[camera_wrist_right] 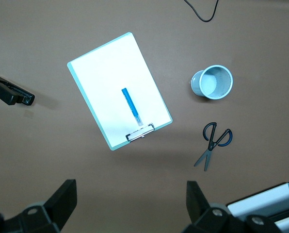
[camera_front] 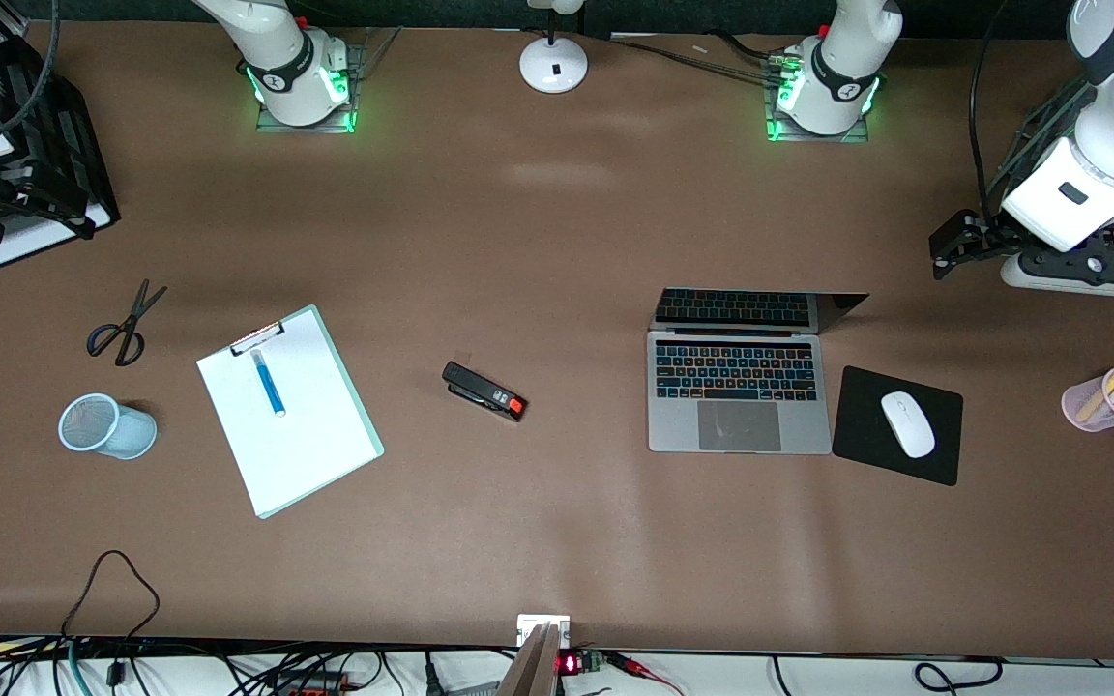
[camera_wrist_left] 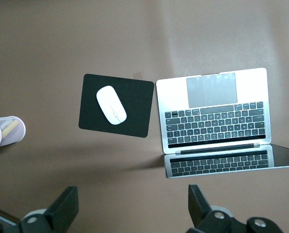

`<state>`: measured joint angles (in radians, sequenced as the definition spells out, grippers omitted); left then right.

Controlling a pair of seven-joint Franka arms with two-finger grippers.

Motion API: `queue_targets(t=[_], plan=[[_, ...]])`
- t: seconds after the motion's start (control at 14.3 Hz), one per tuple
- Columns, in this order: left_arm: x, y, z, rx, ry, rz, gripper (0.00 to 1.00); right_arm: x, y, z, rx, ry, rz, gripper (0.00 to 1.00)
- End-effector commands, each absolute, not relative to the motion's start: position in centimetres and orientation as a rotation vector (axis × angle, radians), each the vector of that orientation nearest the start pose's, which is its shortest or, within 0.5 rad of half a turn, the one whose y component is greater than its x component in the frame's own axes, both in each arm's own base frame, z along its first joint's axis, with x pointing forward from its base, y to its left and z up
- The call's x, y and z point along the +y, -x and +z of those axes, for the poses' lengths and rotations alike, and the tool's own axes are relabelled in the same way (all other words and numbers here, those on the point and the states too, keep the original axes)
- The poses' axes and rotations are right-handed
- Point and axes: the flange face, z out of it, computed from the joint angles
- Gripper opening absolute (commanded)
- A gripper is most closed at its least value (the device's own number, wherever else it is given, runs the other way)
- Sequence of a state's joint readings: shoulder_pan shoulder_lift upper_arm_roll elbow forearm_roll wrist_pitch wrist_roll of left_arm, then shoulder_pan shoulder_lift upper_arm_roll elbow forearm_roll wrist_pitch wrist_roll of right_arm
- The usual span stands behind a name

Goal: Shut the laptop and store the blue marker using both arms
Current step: 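Move the right gripper toward the blue marker on the clipboard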

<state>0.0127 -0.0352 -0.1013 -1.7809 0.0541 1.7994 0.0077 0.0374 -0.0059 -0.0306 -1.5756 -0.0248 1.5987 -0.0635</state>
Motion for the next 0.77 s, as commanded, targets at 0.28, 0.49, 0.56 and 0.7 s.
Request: queue_targets(t=[0.28, 0.49, 0.56, 0.7], plan=[[-4.4, -55.6, 57.1, 0.189, 3.097, -0.080, 1.00, 0.0, -56.0, 62.0, -0.117, 3.162, -0.035, 1.00], [-4.3, -55.6, 57.1, 0.182, 3.097, -0.080, 1.00, 0.0, -58.2, 57.6, -0.138, 3.157, 0.076, 1.00], [-4.3, -55.6, 57.1, 0.179, 3.097, -0.080, 1.00, 0.0, -59.0, 55.6, -0.143, 3.154, 0.129, 1.00], [-4.3, -55.6, 57.1, 0.174, 3.098, -0.078, 1.00, 0.1, -61.0, 51.6, -0.157, 3.153, 0.171, 1.00]])
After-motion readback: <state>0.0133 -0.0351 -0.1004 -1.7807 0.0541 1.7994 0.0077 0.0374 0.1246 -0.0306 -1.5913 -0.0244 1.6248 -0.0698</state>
